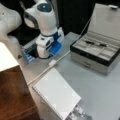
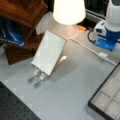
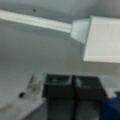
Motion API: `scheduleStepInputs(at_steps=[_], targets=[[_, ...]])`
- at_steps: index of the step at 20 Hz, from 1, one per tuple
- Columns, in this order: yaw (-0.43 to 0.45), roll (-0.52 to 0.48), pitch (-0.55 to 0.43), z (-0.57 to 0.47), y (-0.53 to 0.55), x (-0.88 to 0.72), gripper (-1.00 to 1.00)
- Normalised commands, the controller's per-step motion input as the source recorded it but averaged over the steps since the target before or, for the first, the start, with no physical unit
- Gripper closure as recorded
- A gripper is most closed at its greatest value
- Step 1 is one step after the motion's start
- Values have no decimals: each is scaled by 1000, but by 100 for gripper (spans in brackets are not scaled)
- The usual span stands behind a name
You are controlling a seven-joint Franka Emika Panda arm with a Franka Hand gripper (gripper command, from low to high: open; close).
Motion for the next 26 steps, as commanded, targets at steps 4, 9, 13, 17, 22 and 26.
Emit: scheduleStepInputs(at_steps=[4, 9, 13, 17, 22, 26], targets=[[56, 125, -238, -416, -252, -470, 100], [21, 81, -313, -433, -222, -466, 100], [15, 39, -356, -394, -195, -495, 100], [12, 22, -386, -347, -174, -513, 100], [3, 19, -412, -354, -175, -530, 100], [-5, 17, -430, -393, -192, -537, 100]])
